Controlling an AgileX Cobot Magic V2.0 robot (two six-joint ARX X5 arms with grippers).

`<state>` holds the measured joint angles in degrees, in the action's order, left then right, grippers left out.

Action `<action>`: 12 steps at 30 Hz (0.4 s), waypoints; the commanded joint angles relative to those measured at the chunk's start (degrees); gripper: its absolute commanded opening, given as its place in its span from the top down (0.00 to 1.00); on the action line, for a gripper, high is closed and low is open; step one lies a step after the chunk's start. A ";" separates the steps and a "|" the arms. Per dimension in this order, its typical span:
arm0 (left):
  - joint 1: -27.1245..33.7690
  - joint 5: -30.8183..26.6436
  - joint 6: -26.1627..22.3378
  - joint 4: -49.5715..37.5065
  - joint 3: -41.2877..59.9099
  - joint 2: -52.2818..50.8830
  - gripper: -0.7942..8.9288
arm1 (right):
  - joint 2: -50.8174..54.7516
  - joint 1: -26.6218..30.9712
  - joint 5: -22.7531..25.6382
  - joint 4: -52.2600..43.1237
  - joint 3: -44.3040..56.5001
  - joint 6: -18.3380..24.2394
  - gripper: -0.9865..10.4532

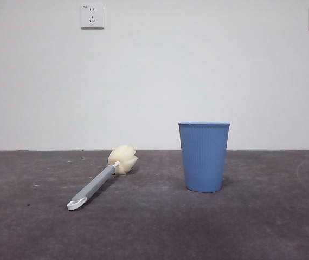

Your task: Pick up the cup brush,pick up the cup,insert the brush into the cup,clean the cup,put the cup brush back,put the cup back to the fixed position on the table

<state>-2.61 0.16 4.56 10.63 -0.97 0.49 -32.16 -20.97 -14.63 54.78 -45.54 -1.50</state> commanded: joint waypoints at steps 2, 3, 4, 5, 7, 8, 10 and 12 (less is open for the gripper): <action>0.20 -0.04 0.33 -0.26 0.76 -0.20 0.92 | 4.22 7.41 2.34 -2.49 0.50 5.40 0.91; 0.20 -0.07 0.33 -0.26 0.76 -0.20 0.92 | 5.49 8.85 2.73 -4.66 0.68 6.60 0.91; 0.20 -0.04 0.33 -0.24 0.76 -0.20 0.92 | 6.64 9.99 2.64 -7.30 1.16 7.37 0.91; 0.20 -0.04 0.33 -0.24 0.76 -0.20 0.92 | 8.09 11.19 2.60 -11.26 2.21 7.45 0.91; 0.20 -0.04 0.33 -0.24 0.76 -0.20 0.92 | 10.88 13.11 2.62 -19.39 5.33 6.14 0.91; 0.20 -0.04 0.33 -0.24 0.76 -0.20 0.92 | 12.35 13.90 2.95 -23.41 7.45 5.25 0.91; 0.20 -0.04 0.33 -0.24 0.76 -0.20 0.92 | 14.95 14.97 3.89 -30.86 12.61 4.20 0.91; 0.20 -0.04 0.33 -0.24 0.76 -0.20 0.92 | 17.40 15.41 5.99 -37.79 18.38 3.48 0.91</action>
<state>-2.61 0.16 4.56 10.63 -0.97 0.49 -15.70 -5.67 -9.50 20.71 -31.11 3.22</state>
